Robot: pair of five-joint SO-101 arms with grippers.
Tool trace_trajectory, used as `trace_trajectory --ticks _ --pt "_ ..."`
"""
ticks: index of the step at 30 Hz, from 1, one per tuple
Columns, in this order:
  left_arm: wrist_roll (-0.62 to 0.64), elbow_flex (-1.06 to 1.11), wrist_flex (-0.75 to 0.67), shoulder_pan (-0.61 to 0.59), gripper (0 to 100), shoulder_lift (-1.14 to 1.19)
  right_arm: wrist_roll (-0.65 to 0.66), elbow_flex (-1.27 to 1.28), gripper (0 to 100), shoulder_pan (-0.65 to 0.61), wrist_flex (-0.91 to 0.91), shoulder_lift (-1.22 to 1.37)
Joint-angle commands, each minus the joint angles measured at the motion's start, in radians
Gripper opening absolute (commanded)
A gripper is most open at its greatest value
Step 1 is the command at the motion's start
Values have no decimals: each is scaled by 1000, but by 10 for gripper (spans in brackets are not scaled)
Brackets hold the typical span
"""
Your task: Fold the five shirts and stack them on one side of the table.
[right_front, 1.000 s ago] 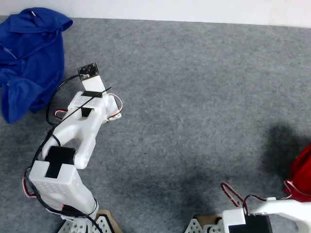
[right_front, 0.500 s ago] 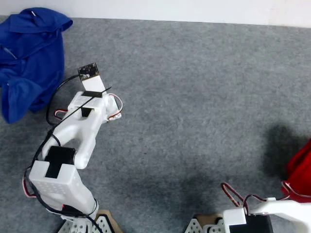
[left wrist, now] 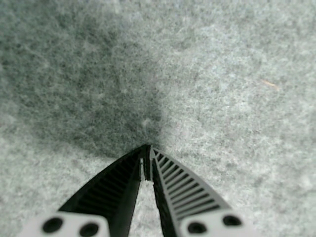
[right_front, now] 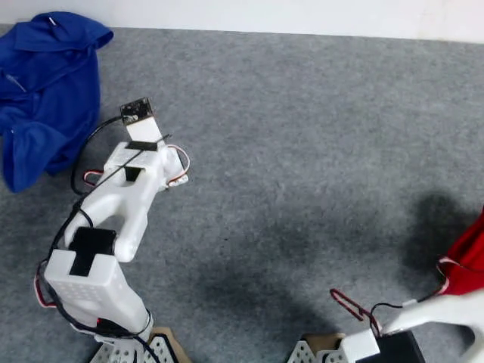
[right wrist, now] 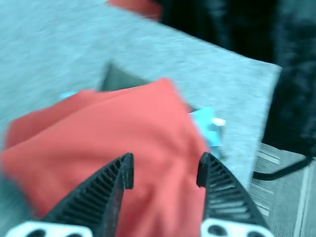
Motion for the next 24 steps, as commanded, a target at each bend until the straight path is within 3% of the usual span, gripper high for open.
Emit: trace_trajectory --ticks 1,4,10,13,18,24 --pt "0 -59 -15 -122 6 -82 -15 -151 212 -139 188 -45" --pt "-8 -64 26 -228 6 -166 -9 -222 212 -272 335 -45" --pt "-195 -114 57 -432 7 -252 -6 -243 212 -545 535 -47" --pt "-203 -200 55 -518 11 -216 -12 -147 212 -648 532 -96" --pt "-203 -420 115 -596 114 -70 -23 117 212 -889 484 -308" --pt "-203 -783 252 -625 128 180 -74 404 212 -993 303 -545"
